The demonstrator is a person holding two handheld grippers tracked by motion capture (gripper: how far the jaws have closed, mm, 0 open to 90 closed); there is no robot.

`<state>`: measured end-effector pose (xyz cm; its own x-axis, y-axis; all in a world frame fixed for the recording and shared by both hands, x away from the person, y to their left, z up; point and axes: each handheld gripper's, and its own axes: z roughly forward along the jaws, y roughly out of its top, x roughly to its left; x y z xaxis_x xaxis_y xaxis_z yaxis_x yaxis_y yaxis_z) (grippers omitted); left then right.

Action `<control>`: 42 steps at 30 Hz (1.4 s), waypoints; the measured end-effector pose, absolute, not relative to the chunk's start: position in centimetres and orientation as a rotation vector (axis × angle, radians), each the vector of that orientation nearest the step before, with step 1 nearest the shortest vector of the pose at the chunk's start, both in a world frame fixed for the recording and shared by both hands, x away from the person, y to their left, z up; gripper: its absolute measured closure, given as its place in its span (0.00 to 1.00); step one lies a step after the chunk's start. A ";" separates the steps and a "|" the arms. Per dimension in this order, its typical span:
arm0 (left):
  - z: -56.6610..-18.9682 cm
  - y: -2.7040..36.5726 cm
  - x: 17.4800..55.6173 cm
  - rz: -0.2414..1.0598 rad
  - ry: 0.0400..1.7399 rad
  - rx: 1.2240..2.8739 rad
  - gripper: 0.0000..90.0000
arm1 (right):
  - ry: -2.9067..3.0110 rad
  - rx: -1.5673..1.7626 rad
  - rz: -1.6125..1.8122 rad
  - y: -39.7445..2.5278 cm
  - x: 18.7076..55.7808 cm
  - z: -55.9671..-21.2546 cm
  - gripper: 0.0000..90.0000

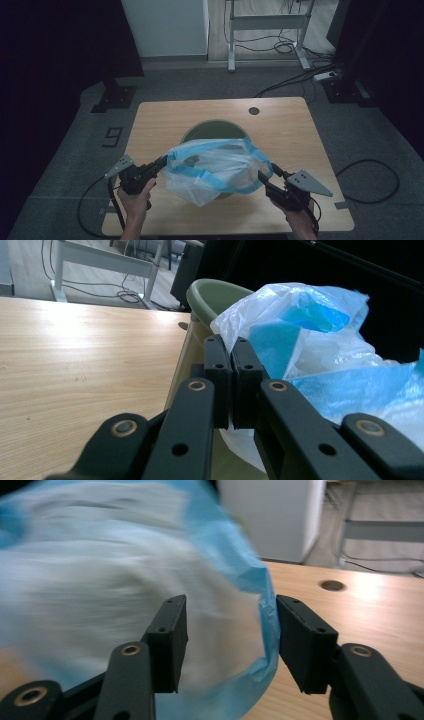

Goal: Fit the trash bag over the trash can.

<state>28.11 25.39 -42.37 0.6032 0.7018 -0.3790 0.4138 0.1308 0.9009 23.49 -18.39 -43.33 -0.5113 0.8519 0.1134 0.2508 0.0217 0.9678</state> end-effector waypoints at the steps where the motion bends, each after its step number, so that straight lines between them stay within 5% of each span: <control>1: -42.3 25.4 28.1 0.269 0.991 1.491 0.98 | 1.798 1.104 1.522 -18.1 23.0 -43.1 0.49; 21: -41.9 25.1 28.2 0.277 1.002 1.480 0.99 | 1.823 1.014 1.610 -18.0 20.1 -40.4 0.41; 33: -42.0 24.6 28.2 0.273 1.007 1.480 0.99 | 2.068 0.800 1.652 -11.6 19.9 -42.3 0.43; 36: -42.0 24.6 28.2 0.272 1.009 1.481 0.99 | 2.097 0.776 1.626 -10.4 20.2 -42.9 0.53; 39: -42.1 24.7 28.1 0.276 1.011 1.483 0.99 | 2.125 0.776 1.624 -10.3 20.6 -43.4 0.82; 42: -42.4 24.9 28.1 0.275 1.022 1.492 0.99 | 2.175 0.782 1.641 -10.6 21.1 -44.4 0.95</control>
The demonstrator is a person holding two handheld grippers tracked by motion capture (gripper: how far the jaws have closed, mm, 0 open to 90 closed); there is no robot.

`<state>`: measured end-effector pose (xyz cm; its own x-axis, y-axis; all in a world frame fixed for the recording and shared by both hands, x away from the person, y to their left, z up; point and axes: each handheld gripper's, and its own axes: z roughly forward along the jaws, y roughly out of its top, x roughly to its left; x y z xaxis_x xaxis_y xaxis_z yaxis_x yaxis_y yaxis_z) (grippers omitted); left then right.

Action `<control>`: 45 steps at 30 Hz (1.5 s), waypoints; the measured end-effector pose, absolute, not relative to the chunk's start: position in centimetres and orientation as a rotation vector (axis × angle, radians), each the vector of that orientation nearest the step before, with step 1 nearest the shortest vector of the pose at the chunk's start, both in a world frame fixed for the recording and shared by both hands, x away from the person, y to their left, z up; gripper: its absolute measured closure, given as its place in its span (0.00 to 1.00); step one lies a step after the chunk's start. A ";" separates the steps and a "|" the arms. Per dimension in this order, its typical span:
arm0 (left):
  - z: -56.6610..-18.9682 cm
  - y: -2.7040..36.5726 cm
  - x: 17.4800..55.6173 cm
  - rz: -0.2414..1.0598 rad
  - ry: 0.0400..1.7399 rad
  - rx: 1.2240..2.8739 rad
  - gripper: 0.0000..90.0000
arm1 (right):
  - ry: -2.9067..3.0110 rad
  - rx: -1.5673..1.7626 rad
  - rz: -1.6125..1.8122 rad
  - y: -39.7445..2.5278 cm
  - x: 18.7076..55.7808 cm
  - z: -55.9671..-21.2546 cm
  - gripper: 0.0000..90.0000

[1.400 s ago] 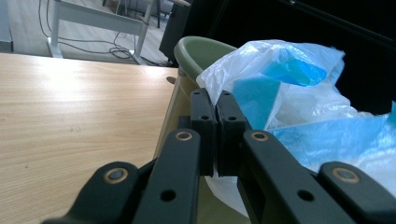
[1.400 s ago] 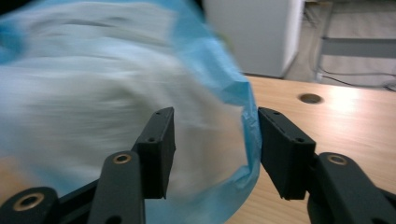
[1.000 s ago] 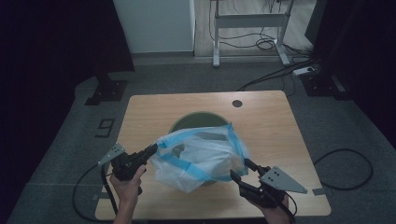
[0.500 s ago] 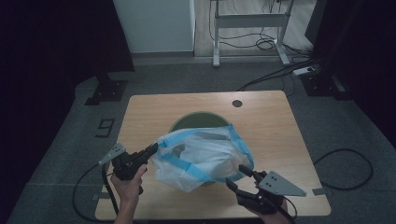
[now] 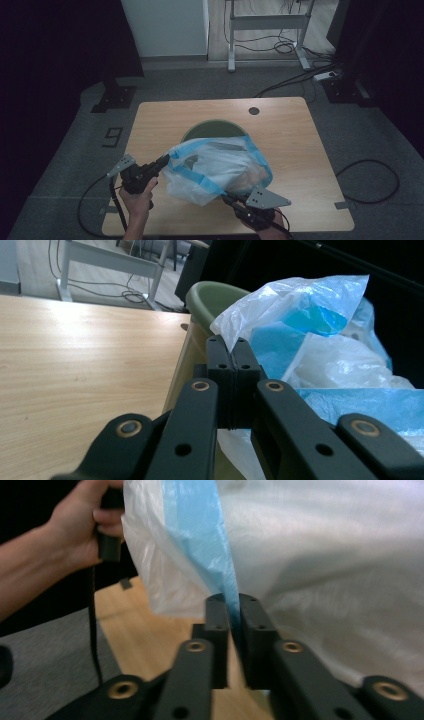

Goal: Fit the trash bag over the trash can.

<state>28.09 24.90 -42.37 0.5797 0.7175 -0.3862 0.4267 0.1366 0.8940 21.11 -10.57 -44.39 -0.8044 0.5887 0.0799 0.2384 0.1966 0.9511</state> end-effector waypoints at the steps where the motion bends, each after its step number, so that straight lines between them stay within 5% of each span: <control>1: -42.5 25.0 28.1 0.275 1.026 1.496 0.99 | 2.193 0.791 1.638 -10.6 21.3 -44.8 0.97; 18: -43.8 25.0 29.4 0.261 1.080 1.549 0.97 | 2.295 0.914 1.482 -12.2 25.1 -50.7 0.96; 26: -41.4 24.8 27.6 0.367 0.938 1.540 0.52 | 2.265 0.864 1.485 -12.5 24.5 -49.3 0.92; 33: -39.0 22.6 28.6 0.375 0.833 1.660 0.32 | 2.257 0.856 1.489 -12.4 24.2 -48.7 0.89; 36: -38.4 21.2 29.5 0.397 0.810 1.730 0.34 | 2.254 0.853 1.490 -12.4 24.0 -48.8 0.85; 41: -38.2 19.9 30.7 0.446 0.849 1.800 0.76 | 2.198 0.816 1.523 -12.5 22.4 -48.0 0.60; 45: -38.1 20.0 31.0 0.434 0.892 1.761 0.93 | 2.130 0.758 1.570 -13.4 20.2 -45.9 0.53</control>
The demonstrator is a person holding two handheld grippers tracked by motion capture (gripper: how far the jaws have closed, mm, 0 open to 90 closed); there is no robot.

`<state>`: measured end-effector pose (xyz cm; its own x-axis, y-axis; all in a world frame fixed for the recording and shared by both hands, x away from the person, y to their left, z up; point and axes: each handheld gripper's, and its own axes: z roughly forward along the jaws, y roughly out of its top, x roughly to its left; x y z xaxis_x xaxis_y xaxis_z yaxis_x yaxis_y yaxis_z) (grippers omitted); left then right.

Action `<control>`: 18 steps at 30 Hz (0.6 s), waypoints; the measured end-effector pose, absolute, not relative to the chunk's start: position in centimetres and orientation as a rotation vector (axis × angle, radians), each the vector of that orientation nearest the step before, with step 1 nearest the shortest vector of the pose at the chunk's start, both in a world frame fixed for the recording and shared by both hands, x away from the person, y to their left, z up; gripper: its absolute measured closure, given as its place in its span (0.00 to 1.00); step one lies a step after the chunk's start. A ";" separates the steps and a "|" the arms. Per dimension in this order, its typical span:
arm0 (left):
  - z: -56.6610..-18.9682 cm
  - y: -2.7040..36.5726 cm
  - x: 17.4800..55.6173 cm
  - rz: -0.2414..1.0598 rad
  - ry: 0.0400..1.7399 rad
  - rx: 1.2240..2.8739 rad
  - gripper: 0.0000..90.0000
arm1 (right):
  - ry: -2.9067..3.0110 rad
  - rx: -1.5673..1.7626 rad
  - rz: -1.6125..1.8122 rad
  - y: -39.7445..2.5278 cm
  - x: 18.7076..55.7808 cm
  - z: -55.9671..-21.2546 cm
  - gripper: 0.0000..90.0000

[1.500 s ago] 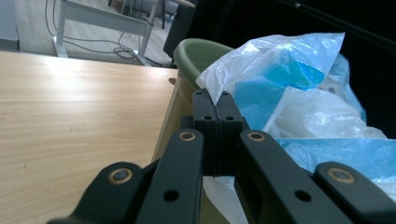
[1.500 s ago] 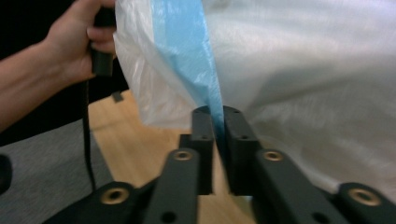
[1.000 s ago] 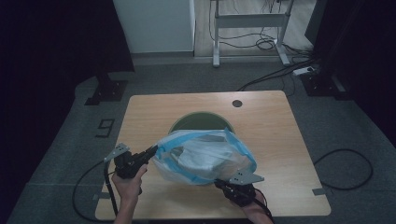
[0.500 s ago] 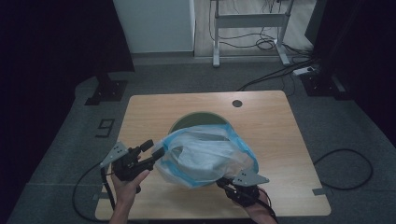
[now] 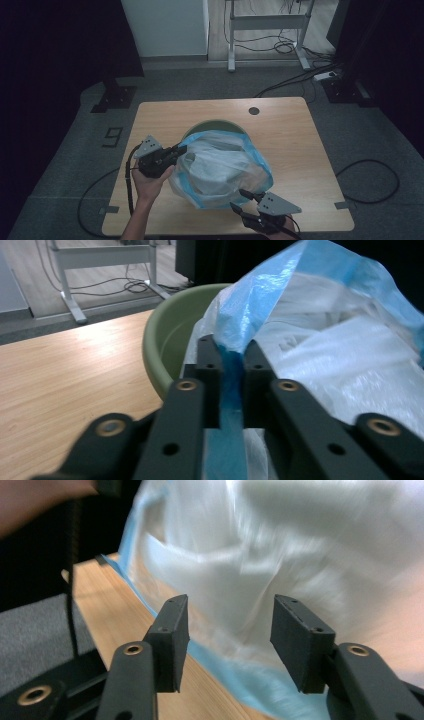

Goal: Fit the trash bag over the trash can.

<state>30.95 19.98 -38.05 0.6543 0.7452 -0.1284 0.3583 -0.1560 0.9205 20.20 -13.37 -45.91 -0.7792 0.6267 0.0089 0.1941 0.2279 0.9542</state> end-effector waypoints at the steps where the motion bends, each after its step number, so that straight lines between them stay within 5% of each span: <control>1: -38.0 20.0 30.9 0.437 0.901 1.749 0.94 | 2.112 0.743 1.584 -13.7 19.7 -45.3 0.53; 9: -37.8 20.5 30.8 0.441 0.915 1.706 0.97 | 1.936 0.758 1.596 -16.4 20.0 -40.4 0.50; 18: -37.7 20.5 31.2 0.440 0.911 1.691 0.98 | 1.916 0.903 1.533 -17.5 27.0 -37.5 0.51</control>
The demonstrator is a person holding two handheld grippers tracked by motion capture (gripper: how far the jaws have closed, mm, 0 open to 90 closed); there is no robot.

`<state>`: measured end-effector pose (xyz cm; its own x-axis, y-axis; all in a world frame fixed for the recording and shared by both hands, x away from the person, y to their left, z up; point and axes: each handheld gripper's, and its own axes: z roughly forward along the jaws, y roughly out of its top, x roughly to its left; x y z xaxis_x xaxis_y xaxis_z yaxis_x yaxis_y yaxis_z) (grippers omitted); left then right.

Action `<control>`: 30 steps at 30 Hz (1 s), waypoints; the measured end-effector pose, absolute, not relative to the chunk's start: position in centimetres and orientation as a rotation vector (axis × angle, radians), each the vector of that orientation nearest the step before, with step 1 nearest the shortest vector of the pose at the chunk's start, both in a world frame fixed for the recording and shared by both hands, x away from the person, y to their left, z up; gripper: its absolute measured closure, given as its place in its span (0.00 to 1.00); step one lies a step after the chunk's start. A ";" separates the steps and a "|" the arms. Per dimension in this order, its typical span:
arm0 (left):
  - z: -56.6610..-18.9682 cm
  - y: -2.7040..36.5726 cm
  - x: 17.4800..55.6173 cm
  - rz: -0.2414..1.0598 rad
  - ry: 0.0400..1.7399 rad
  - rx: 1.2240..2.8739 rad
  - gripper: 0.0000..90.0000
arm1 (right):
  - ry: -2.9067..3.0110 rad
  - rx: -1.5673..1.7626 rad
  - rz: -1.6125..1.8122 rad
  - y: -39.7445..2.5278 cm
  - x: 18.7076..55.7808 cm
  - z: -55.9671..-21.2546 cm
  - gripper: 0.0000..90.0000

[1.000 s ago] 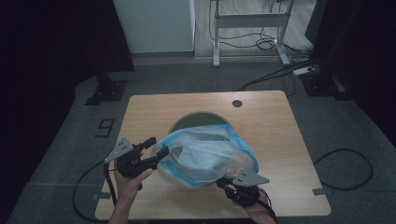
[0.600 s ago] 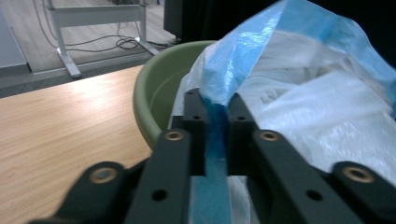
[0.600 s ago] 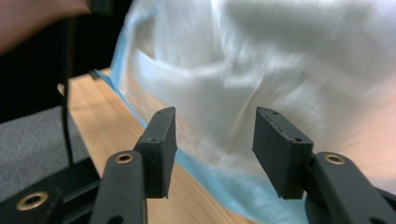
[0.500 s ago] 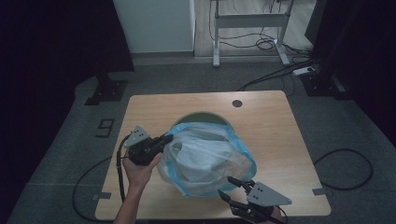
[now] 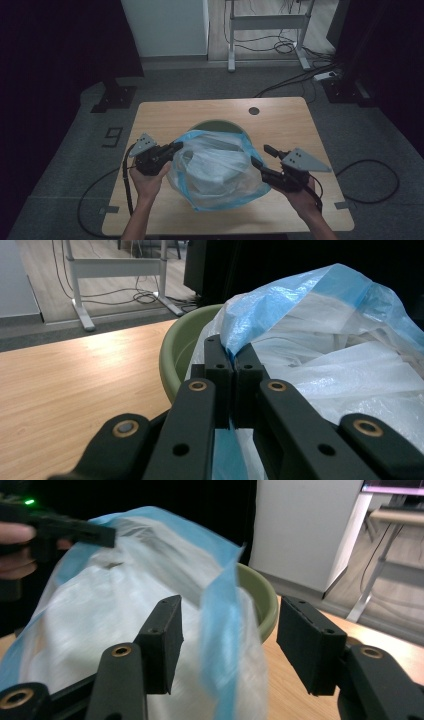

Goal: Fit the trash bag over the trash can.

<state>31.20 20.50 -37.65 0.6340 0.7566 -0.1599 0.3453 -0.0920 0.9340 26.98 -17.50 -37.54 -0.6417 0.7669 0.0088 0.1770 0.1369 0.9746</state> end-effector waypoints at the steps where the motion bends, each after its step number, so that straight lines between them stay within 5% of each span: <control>1: -37.6 20.5 31.3 0.438 0.910 1.688 0.98 | 1.928 0.909 1.537 -17.4 27.5 -37.6 0.54; 7: -37.4 20.8 31.7 0.434 0.917 1.667 0.98 | 1.968 0.971 1.513 -17.2 29.9 -38.0 0.97; 11: -37.3 21.0 31.9 0.443 0.923 1.656 0.98 | 1.944 0.980 1.502 -17.6 30.6 -37.9 0.99; 18: -37.4 21.4 32.2 0.430 0.929 1.631 0.98 | 1.912 0.995 1.514 -18.1 31.1 -37.4 0.97; 20: -37.5 21.3 32.0 0.425 0.926 1.629 0.98 | 1.912 0.993 1.534 -17.9 30.9 -37.2 0.77; 30: -37.8 21.5 31.0 0.424 0.921 1.625 0.98 | 1.932 0.998 1.607 -17.2 28.9 -36.6 0.55</control>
<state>31.04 21.46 -37.79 0.6253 0.7539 -0.2016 0.3377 -0.0285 0.9408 28.86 -17.21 -36.63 -0.6461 0.7546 0.1151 0.2506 0.0673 0.9657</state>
